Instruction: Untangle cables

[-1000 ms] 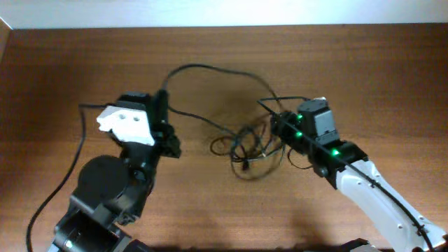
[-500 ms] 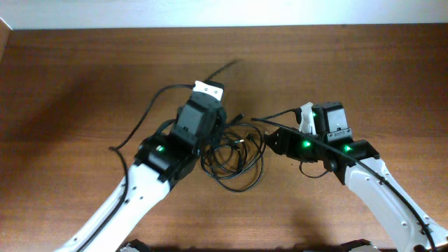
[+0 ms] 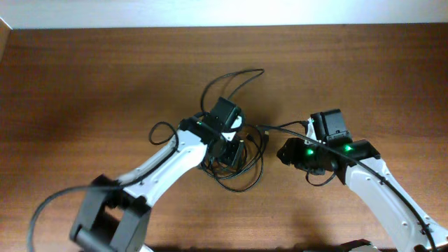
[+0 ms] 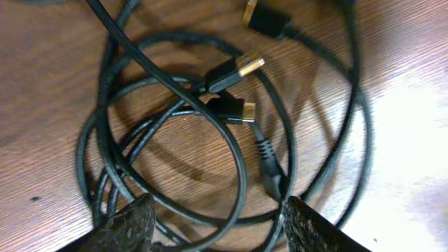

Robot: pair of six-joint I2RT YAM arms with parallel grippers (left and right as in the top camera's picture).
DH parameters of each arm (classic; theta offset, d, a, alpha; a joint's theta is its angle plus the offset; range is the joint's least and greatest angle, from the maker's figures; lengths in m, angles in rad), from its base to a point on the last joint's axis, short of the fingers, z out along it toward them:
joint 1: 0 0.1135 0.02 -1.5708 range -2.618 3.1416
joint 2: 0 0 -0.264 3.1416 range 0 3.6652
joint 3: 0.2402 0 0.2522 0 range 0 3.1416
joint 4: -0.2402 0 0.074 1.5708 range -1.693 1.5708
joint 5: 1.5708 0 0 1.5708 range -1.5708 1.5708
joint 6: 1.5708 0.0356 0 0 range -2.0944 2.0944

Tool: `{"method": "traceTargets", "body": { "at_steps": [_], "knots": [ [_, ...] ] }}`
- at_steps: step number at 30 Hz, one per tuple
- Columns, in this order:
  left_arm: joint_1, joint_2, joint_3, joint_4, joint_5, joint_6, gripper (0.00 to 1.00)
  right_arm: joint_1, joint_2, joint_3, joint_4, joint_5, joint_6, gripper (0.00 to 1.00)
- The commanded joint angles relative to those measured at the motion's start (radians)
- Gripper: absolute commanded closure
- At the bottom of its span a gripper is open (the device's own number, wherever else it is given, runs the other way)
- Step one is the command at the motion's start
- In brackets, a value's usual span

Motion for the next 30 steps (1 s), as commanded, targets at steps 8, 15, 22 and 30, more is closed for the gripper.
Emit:
{"method": "traceTargets", "body": {
  "at_steps": [8, 15, 22, 30],
  "knots": [
    [-0.031, 0.165, 0.006, 0.114, 0.139, 0.003, 0.83, -0.228, 0.001, -0.001, -0.103, 0.003, -0.008, 0.42],
    [0.015, 0.077, 0.188, -0.054, 0.07, 0.003, 1.0, -0.229, 0.001, -0.001, -0.132, -0.019, -0.008, 0.42],
    [0.019, -0.212, 0.328, -0.058, 0.068, 0.002, 1.0, -0.221, 0.001, -0.001, -0.161, -0.294, -0.011, 0.42],
    [0.019, -0.316, 0.328, -0.027, -0.005, 0.002, 1.0, 0.084, 0.002, -0.001, 0.053, -0.243, -0.011, 0.35]
  ]
}}
